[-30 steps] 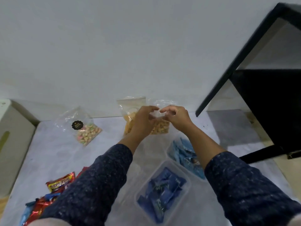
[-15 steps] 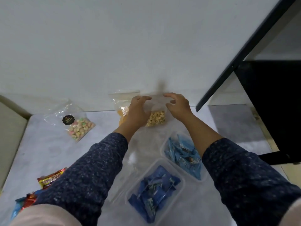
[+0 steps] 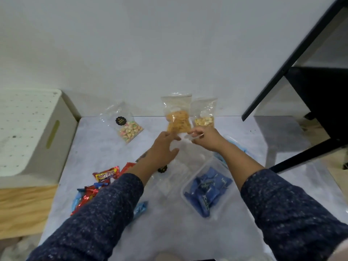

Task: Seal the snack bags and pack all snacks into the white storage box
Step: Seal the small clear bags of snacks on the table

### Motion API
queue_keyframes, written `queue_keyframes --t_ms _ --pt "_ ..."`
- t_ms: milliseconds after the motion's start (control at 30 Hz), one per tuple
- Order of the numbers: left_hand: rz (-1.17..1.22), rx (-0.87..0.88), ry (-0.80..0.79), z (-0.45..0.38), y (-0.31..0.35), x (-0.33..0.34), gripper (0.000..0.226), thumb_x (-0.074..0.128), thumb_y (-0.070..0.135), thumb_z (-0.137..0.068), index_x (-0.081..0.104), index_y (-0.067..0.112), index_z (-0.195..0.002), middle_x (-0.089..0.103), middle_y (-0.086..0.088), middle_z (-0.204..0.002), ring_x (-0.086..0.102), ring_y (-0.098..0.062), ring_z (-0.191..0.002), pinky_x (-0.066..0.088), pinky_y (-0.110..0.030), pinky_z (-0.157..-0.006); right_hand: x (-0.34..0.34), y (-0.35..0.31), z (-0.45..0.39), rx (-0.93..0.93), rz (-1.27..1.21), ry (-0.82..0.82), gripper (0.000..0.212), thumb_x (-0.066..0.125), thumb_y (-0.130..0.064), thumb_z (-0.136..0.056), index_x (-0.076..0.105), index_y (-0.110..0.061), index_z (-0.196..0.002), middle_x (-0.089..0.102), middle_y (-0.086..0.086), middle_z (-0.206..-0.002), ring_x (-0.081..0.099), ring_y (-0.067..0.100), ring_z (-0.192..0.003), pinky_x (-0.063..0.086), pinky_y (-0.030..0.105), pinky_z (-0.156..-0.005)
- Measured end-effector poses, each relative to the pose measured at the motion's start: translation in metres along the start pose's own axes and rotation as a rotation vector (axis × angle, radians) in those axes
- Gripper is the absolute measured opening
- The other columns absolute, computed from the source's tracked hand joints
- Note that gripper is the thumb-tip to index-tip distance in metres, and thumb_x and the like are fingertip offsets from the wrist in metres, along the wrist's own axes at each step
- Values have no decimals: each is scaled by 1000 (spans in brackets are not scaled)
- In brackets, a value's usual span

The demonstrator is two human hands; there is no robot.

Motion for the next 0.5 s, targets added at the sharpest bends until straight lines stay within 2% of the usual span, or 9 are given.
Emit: queue_keyframes --t_ms 67,233,367,500 --pt "-15 -29 -26 27 -15 7 38 63 23 -87 56 21 -124 44 -4 -131 50 -20 -116 36 -23 -100 20 -1 7 -4 19 -71 35 67 -11 -83 66 -23 -115 65 7 -117 62 21 -108 50 32 -93" --pt "-10 -82 -1 80 -37 23 40 65 18 -85 58 16 -124 43 -7 -134 43 -21 -123 24 -12 -95 60 -4 13 -88 189 -222 32 69 -15 -82 67 -26 -113 67 6 -117 62 20 -109 49 36 -98" --pt "-34 -151 38 105 -41 36 44 65 14 -83 57 21 -126 32 -6 -143 37 -22 -130 29 -24 -107 76 -4 13 -157 270 -304 32 67 -14 -82 67 -25 -113 65 5 -118 59 19 -112 47 32 -96" --pt "-64 -243 77 118 -43 50 54 61 2 -78 56 25 -126 25 -4 -149 39 -24 -129 41 -26 -97 86 3 12 -178 232 -364 32 67 -11 -82 68 -25 -111 63 6 -116 59 18 -110 46 25 -88"
Point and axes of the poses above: each hand's wrist, its own z-axis away from the middle knuckle, its own x-axis out of the palm, y = z × x, the point moved 5 cm from there along -z, towards the middle knuckle
